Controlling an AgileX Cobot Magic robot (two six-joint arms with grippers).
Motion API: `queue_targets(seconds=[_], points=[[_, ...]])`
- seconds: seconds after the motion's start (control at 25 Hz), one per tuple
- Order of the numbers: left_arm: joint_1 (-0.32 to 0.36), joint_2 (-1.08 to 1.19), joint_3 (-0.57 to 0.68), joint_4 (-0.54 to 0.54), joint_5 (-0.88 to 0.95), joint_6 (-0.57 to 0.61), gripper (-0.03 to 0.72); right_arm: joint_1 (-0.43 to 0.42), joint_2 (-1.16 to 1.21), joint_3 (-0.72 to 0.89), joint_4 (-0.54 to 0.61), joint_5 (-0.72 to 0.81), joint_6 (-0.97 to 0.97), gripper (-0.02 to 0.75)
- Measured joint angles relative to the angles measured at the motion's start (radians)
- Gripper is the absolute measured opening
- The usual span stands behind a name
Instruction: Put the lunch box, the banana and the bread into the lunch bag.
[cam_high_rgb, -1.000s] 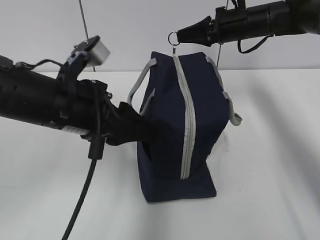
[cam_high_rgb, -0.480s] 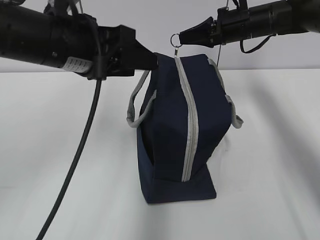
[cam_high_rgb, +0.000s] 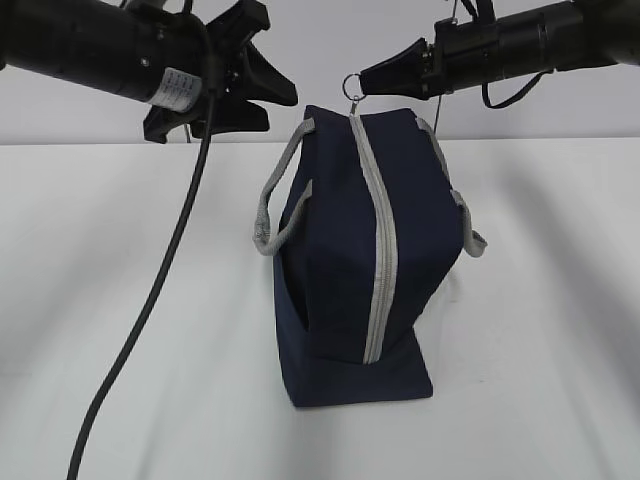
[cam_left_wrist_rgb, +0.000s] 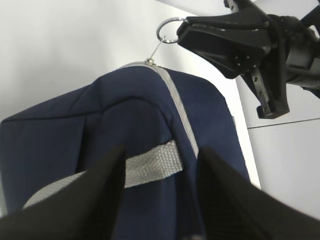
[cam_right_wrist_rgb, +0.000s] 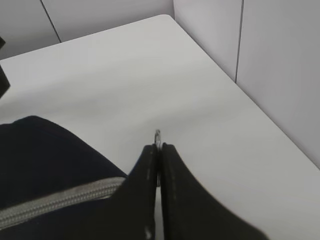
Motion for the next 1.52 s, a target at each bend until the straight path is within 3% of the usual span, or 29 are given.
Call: queue_targets(seconds=[0.48,0.88,1.0,1.28,1.52], points=[[0.004,0.193,-0.287,0.154,0.140,-0.226,0.337,0.000,0.000,0.000,-0.048,0.000,-0.081,0.000],[0.004,0.263,-0.318,0.173,0.161,-0.281,0.328,0.000,0.000,0.000,-0.060,0.000,-0.149,0.000],[0.004,0.263,-0.318,0.169,0.154,-0.281,0.271,0.000,0.000,0.000,-0.074,0.000,-0.164,0.000],[0.004,0.263,-0.321,0.139,0.146,-0.276,0.044,-0.002,0.000,0.000,-0.084,0.000,-0.181,0.000],[0.004,0.265,-0.336,0.139,0.157,-0.242,0.012,-0.020,0.000,0.000,-0.095,0.000,-0.213,0.000]])
